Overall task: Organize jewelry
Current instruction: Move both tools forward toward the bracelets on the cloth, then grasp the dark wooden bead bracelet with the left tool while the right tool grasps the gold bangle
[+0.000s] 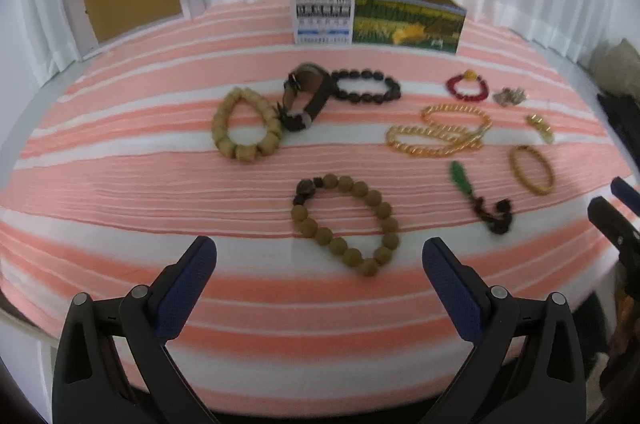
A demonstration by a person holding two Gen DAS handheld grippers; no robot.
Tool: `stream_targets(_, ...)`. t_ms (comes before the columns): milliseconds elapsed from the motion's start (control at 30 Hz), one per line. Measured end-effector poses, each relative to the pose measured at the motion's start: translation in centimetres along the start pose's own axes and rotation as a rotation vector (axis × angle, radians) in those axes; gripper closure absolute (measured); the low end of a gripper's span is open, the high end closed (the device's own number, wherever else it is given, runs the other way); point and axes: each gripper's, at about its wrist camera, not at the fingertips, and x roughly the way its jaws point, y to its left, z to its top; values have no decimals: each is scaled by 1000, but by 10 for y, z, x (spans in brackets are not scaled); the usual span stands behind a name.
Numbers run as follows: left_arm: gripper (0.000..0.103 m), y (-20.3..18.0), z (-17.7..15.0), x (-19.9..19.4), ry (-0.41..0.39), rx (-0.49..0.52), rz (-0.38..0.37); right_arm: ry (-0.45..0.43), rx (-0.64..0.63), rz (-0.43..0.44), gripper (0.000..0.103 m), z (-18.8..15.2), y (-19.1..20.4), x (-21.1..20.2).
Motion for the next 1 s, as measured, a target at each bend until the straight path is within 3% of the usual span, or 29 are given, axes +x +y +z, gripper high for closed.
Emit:
stream_targets(100,1,-3,-1,18,32,6,6,39,0,9,1,-2,-5,27)
stream_targets(267,0,-1,-3,36,55,-12,2,124,-15,3,18,0,-8,66)
stream_targets(433,1,-1,1,40,50,-4,-2,181,-47,-6,20,3,-5,85)
stream_targets(500,11,-2,2,40,36,1,-12,194,-65,-12,20,5,-3,88)
stream_targets(600,42,-7,3,35,11,30,-35,189,-80,-18,37,8,-3,89)
stream_targets(667,80,-12,6,34,5,48,-48,189,-82,-11,37,9,-4,89)
stream_targets(900,83,-13,13,30,16,52,-62,182,-57,5,38,13,-5,87)
stream_targets(967,103,-10,14,23,4,39,-70,163,-42,11,38,17,-6,80)
stream_targets(1000,103,-9,16,21,9,34,-80,152,-38,16,38,20,-7,76)
